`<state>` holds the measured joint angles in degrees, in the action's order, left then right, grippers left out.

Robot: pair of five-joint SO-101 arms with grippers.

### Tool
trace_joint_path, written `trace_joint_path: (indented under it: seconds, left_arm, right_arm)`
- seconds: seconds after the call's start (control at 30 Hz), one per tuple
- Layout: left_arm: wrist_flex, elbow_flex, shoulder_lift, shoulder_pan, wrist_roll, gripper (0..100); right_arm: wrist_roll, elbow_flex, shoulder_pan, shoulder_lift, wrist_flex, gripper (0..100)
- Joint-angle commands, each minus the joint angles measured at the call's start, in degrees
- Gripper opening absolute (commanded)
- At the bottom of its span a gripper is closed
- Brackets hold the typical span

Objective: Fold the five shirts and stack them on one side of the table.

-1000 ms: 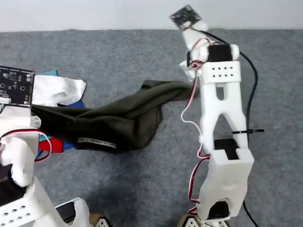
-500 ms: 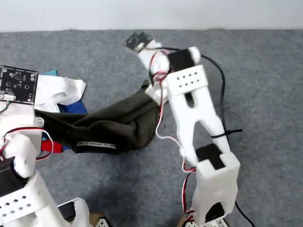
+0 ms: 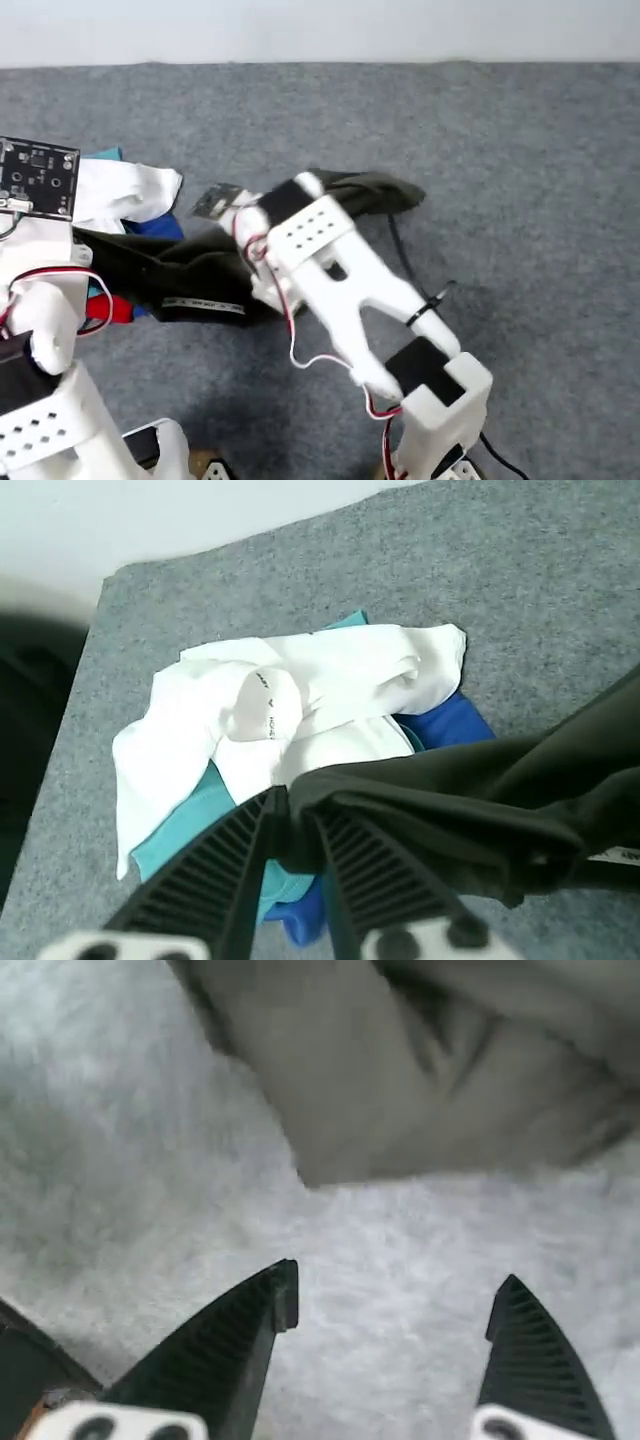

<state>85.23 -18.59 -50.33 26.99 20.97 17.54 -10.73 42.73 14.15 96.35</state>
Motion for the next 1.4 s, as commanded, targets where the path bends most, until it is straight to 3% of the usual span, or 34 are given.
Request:
trace_joint_path:
  seconds: [0.0, 0.17, 0.33, 0.63, 0.73, 0.87, 1.27, 1.37]
  left_arm:
    - [-1.49, -0.75, -0.44, 0.35, 0.62, 2]
    - [-1.49, -1.10, -0.44, 0.35, 0.62, 2]
    - [-1.49, -1.10, -0.44, 0.35, 0.88, 2]
    - [-1.49, -1.01, -0.44, 0.35, 0.97, 2]
    - [-1.49, -1.01, -0.44, 0.35, 0.97, 2]
    - [-1.58, -1.19, -0.44, 0.35, 0.97, 2]
    - [-3.16, -1.27, -0.35, 0.35, 0.70, 2]
    - [-3.16, -1.27, -0.35, 0.35, 0.70, 2]
  right_arm:
    - [-1.85, 0.00, 1.63, -0.04, -6.29, 30.4]
    - [-5.19, 0.00, 1.27, 6.81, -14.37, 30.5]
    - [-5.71, 0.00, -0.31, 13.76, -16.13, 30.3]
    - [0.18, -0.09, -15.69, 16.22, -15.34, 29.9]
    - [4.48, -0.09, -17.98, 13.05, -14.55, 25.1]
    - [8.53, -0.09, -17.89, 8.92, -13.76, 19.6]
    - [9.14, -0.09, -16.22, 7.08, -12.26, 19.1]
    - [12.84, -0.09, -16.22, 4.35, -10.07, 10.9]
